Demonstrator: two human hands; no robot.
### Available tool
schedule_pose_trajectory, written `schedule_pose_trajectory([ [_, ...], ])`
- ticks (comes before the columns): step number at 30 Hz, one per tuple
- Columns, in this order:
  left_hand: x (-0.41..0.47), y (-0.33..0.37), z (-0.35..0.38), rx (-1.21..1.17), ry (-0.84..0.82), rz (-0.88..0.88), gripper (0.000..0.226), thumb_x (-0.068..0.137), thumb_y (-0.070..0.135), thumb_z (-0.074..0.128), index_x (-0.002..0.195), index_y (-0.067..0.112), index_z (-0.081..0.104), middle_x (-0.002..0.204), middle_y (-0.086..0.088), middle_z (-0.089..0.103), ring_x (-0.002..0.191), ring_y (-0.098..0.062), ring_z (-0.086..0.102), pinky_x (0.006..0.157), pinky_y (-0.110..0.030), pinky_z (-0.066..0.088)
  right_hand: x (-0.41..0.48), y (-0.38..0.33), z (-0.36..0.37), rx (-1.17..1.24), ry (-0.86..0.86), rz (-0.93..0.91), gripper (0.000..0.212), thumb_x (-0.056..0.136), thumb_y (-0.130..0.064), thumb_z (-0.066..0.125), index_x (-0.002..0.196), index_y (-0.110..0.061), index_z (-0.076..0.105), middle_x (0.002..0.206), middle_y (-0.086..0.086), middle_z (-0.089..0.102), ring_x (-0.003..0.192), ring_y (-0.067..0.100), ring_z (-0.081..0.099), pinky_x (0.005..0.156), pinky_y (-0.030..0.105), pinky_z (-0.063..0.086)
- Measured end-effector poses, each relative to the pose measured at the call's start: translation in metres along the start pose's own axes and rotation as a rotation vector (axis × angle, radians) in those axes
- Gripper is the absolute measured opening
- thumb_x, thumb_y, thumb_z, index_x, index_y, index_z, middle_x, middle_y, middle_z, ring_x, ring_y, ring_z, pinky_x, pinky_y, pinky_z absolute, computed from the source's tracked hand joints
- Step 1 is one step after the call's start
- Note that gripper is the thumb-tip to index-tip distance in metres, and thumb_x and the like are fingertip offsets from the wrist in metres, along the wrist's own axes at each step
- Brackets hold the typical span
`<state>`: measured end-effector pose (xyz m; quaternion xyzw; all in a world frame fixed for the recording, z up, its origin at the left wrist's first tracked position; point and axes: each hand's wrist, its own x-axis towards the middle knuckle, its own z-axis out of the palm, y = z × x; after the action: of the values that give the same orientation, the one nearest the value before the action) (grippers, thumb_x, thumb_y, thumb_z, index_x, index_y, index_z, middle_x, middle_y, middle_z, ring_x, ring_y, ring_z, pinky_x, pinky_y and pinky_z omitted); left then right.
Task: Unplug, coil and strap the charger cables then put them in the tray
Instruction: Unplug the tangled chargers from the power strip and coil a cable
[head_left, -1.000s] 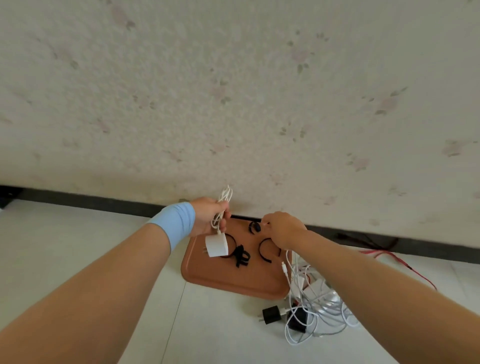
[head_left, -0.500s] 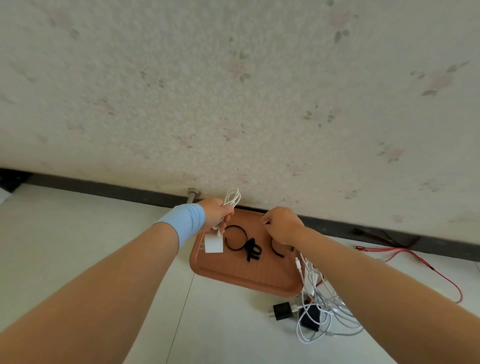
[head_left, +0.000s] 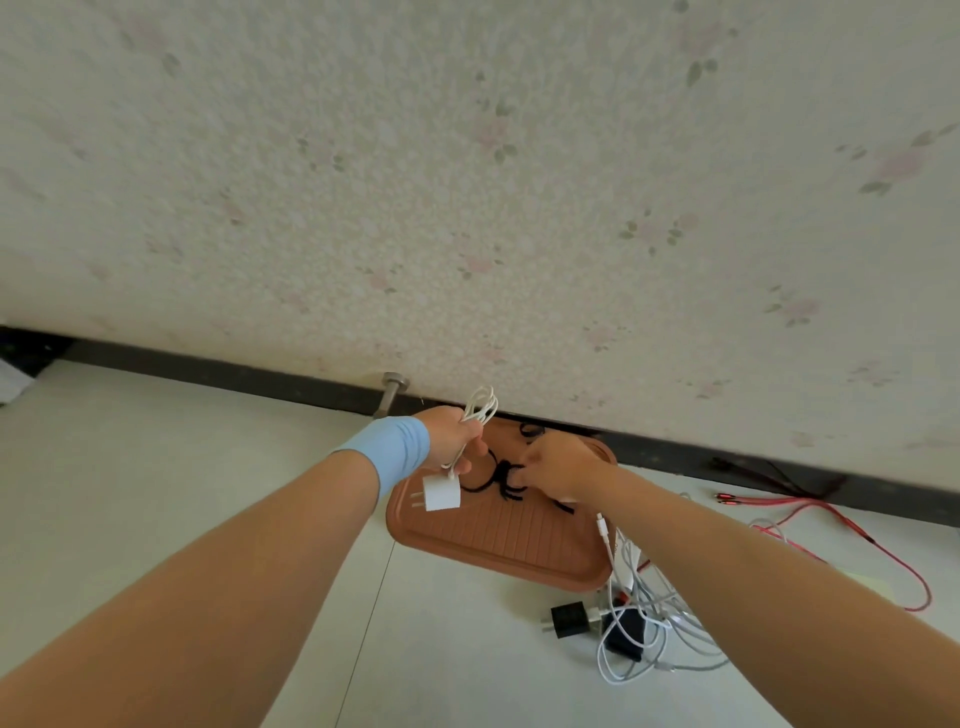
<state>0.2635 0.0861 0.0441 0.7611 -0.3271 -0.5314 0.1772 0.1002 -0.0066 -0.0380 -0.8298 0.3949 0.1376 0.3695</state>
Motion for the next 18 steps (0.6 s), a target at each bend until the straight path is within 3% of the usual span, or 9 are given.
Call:
schedule_pose_trajectory([
  [2,0.001,0.001,0.003,0.053,-0.004,0.007,0.026,0.104,0.026,0.039,0.116,0.010,0.055,0.104,-0.007,0.065,0.062,-0.013,0.057,0.063,-0.027,0.051,-0.004,-0.003,-0.010,0.262,-0.020,0.009,0.027,0.091,-0.029,0.071,0.067,-0.020,0.067,0.065,-0.004,0.067,0.055,0.006,0.059,0.054,0.019,0.044],
  [4,0.003,0.002,0.006,0.101,-0.001,0.020,0.024,0.104,0.028,0.039,0.112,0.012,0.055,0.084,-0.006,0.060,0.060,-0.011,0.056,0.057,-0.023,0.048,-0.008,-0.006,-0.021,0.485,-0.073,-0.004,0.013,0.092,-0.024,0.071,0.083,-0.016,0.074,0.078,0.001,0.076,0.065,0.010,0.069,0.059,0.021,0.051],
  [7,0.005,0.006,0.008,0.056,-0.022,0.062,0.027,0.104,0.031,0.040,0.107,0.009,0.055,0.078,-0.007,0.061,0.062,-0.014,0.057,0.066,-0.027,0.049,-0.011,-0.009,-0.031,0.669,-0.079,-0.025,0.010,0.095,-0.014,0.066,0.090,-0.011,0.073,0.070,0.005,0.072,0.066,0.016,0.069,0.068,0.028,0.057],
  [12,0.009,0.009,0.012,-0.058,-0.044,0.049,0.023,0.105,0.027,0.040,0.101,0.008,0.053,0.072,-0.010,0.057,0.056,-0.015,0.056,0.060,-0.025,0.052,-0.012,-0.009,-0.036,0.808,-0.026,-0.029,0.010,0.094,-0.008,0.065,0.095,-0.004,0.074,0.070,0.007,0.069,0.062,0.017,0.065,0.066,0.029,0.059],
  [16,0.015,0.003,0.010,-0.132,-0.002,-0.039,0.026,0.104,0.024,0.041,0.085,0.007,0.049,0.062,-0.011,0.050,0.056,-0.021,0.050,0.076,-0.036,0.053,-0.013,-0.004,-0.040,0.837,0.001,0.038,0.019,0.101,-0.015,0.056,0.092,-0.012,0.073,0.059,-0.005,0.062,0.053,0.014,0.053,0.057,0.027,0.053],
  [18,0.017,0.000,0.005,-0.204,0.022,-0.063,0.024,0.104,0.022,0.042,0.086,0.008,0.047,0.064,-0.010,0.046,0.053,-0.020,0.048,0.085,-0.042,0.052,-0.012,0.003,-0.041,0.757,0.042,0.145,0.025,0.106,-0.025,0.049,0.096,-0.014,0.070,0.049,-0.007,0.046,0.041,0.009,0.043,0.049,0.026,0.046],
])
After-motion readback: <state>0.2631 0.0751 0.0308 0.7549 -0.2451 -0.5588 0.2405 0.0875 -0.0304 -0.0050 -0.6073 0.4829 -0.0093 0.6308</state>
